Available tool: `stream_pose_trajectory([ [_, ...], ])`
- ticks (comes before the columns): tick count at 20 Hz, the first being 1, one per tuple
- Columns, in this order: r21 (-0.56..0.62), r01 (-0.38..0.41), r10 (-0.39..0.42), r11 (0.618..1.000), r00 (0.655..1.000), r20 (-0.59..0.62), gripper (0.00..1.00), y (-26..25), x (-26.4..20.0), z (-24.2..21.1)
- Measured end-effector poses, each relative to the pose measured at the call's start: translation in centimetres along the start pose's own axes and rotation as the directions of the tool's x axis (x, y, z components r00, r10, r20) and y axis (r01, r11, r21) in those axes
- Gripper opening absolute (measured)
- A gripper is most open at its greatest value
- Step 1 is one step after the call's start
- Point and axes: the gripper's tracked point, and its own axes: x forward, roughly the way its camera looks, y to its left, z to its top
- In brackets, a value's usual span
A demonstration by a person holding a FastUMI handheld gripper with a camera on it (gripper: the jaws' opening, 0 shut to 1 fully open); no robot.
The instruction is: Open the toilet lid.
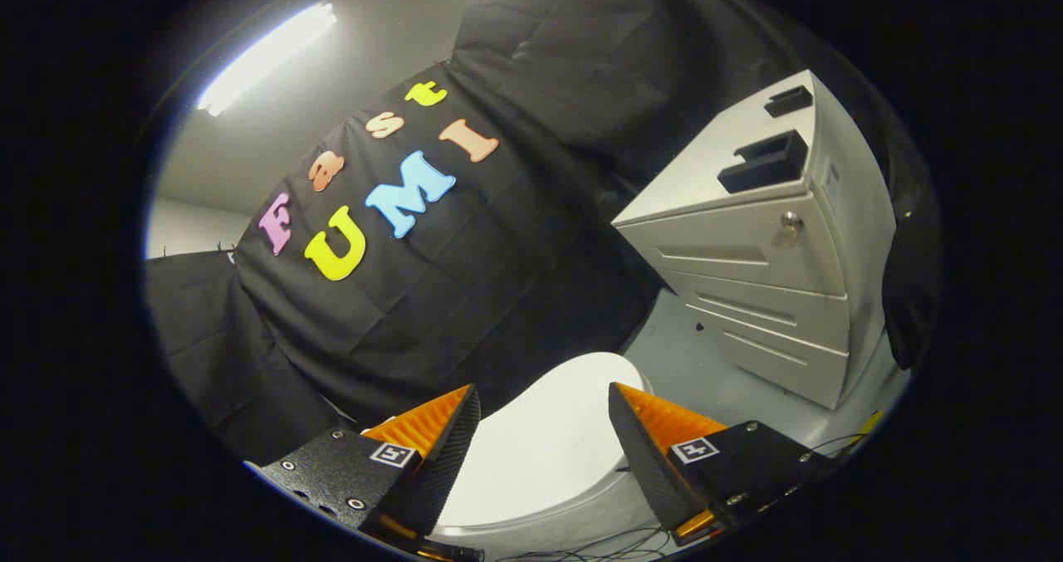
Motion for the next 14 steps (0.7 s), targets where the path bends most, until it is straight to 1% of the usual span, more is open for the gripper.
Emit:
stream_pose_trajectory([
  [3,0.092,0.056,-0.053,0.994,0.998,-0.028,0.96,-2.6,0.6,-1.9],
  [5,0.13,0.088,-0.082,0.988,0.995,-0.049,0.96,-4.4,0.7,-3.2],
  [11,0.207,0.147,-0.128,0.967,0.987,-0.101,0.96,-7.8,2.2,-5.9],
  [14,0.226,0.183,-0.155,0.957,0.979,-0.134,0.96,-9.0,2.9,-7.8],
])
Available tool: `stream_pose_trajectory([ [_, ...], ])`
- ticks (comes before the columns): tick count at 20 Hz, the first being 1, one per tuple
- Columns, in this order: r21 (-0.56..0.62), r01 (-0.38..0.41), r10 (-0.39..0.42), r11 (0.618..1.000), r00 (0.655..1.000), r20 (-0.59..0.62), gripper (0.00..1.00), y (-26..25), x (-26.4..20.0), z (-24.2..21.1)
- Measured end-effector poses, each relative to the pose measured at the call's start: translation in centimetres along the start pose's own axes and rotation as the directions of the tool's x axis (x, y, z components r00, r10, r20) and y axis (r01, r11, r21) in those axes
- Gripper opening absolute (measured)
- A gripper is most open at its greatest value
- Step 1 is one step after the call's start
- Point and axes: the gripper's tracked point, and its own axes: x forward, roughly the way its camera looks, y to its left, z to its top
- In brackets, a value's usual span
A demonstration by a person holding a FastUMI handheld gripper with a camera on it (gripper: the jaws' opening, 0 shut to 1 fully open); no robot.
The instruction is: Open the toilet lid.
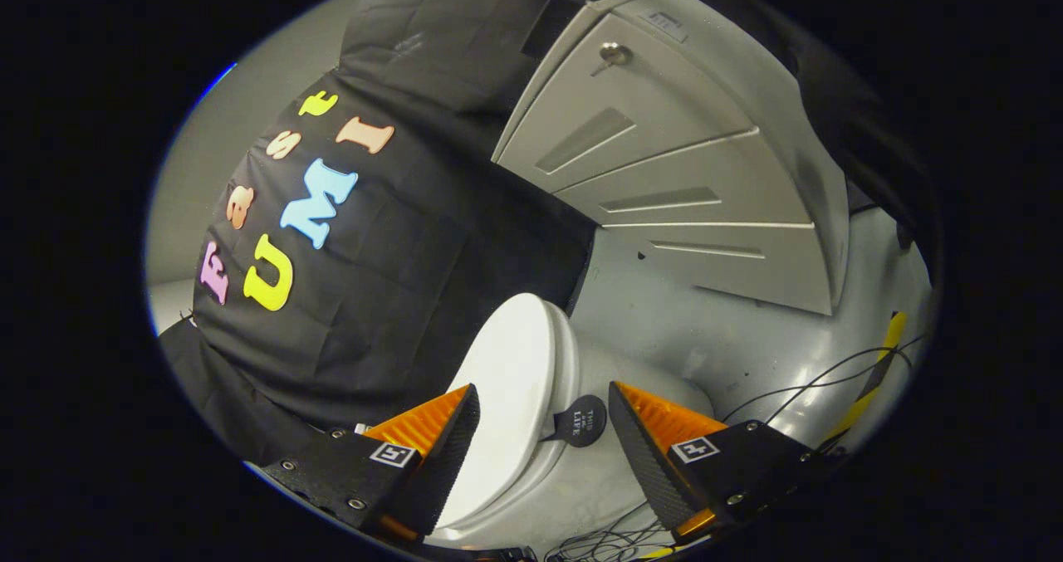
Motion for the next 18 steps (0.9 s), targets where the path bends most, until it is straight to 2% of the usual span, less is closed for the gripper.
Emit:
stream_pose_trajectory([
  [4,0.057,0.02,-0.018,0.998,0.999,-0.04,0.94,-1.5,1.6,-1.5],
  [6,0.078,0.022,-0.017,0.997,0.998,-0.061,0.86,-1.9,1.5,-2.1],
  [7,0.098,0.014,-0.007,0.995,0.997,-0.075,0.77,-2.0,1.4,-2.4],
  [8,0.116,0.008,0.002,0.993,0.996,-0.087,0.72,-2.0,1.6,-2.6],
  [9,0.132,0.003,0.01,0.991,0.995,-0.098,0.58,-2.1,1.9,-2.7],
  [11,0.172,-0.007,0.028,0.985,0.992,-0.122,0.43,-2.0,2.2,-3.0],
  [15,0.275,-0.024,0.051,0.961,0.994,-0.093,0.16,-2.1,2.7,-2.8],
  [18,0.275,-0.045,0.071,0.96,0.994,-0.083,0.06,-1.9,3.0,-2.8],
])
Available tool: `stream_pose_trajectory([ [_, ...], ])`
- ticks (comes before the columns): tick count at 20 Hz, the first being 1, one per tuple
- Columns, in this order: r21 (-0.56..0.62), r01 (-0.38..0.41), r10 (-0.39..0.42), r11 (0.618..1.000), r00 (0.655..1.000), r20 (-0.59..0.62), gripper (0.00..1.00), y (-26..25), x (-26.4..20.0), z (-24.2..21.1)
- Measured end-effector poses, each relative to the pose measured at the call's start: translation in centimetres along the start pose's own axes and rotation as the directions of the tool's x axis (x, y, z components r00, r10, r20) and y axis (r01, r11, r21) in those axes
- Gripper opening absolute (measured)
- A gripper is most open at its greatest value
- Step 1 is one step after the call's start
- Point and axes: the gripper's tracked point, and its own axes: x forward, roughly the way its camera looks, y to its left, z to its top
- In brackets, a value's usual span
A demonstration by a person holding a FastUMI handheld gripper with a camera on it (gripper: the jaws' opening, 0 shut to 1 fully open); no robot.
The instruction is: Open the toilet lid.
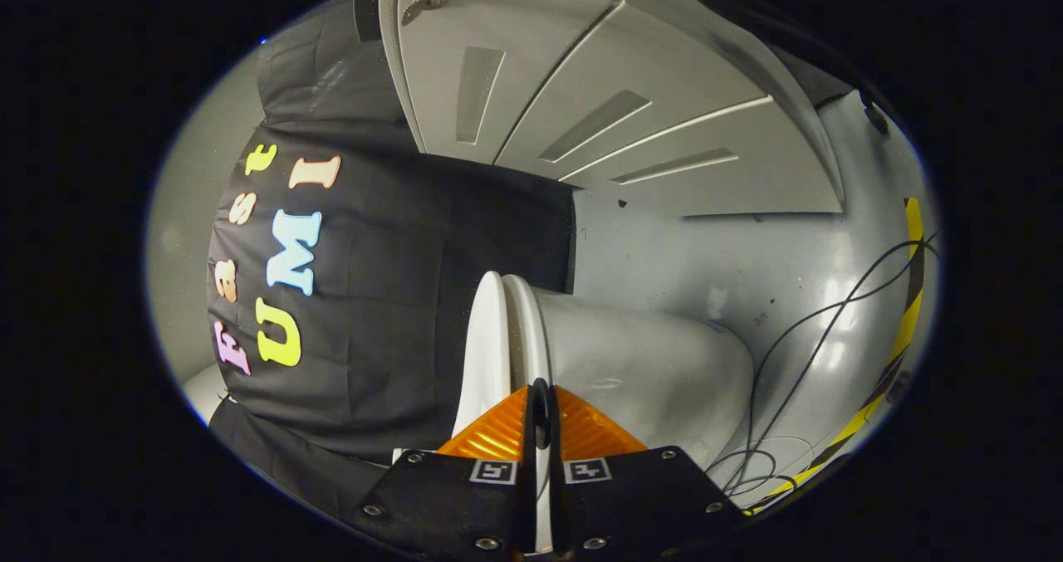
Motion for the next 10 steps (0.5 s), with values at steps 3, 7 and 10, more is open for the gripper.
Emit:
stream_pose_trajectory([
  [3,-0.04,0.012,-0.011,0.999,1.0,0.002,0.0,0.1,0.4,0.4],
  [7,-0.068,0.105,-0.104,0.992,0.995,0.012,0.0,0.3,0.4,0.7],
  [10,-0.102,0.127,-0.127,0.987,0.992,0.014,0.0,1.5,-0.1,0.8],
])
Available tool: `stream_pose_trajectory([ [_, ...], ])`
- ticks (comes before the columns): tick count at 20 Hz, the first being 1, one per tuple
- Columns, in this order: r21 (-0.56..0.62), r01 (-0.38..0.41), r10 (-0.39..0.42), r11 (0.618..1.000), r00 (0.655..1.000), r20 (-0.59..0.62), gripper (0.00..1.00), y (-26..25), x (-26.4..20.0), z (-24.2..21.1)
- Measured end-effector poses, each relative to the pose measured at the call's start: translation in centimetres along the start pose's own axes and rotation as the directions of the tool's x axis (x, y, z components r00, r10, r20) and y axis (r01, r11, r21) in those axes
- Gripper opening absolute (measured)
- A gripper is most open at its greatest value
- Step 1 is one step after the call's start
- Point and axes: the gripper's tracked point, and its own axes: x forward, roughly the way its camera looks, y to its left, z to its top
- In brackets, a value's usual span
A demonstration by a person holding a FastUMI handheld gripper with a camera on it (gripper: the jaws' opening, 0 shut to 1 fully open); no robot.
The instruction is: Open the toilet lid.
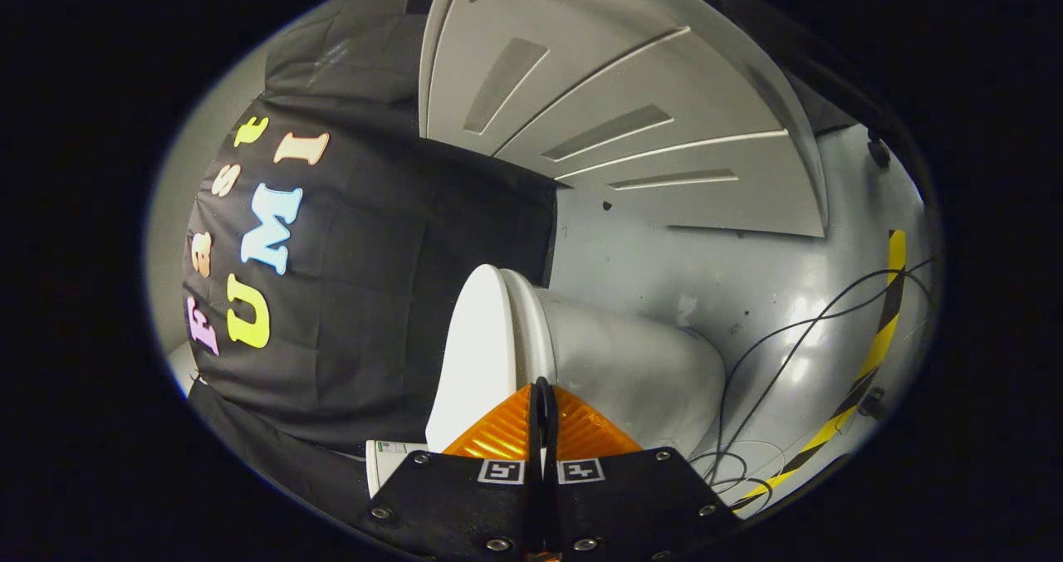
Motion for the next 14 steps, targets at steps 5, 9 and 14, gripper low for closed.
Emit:
stream_pose_trajectory([
  [5,-0.001,-0.04,0.04,0.999,0.999,0.02,0.0,2.8,-1.3,1.0],
  [9,-0.026,-0.082,0.083,0.996,0.996,0.031,0.0,5.4,-2.5,1.1],
  [14,-0.067,-0.147,0.15,0.987,0.988,0.037,0.0,9.4,-4.3,1.5],
])
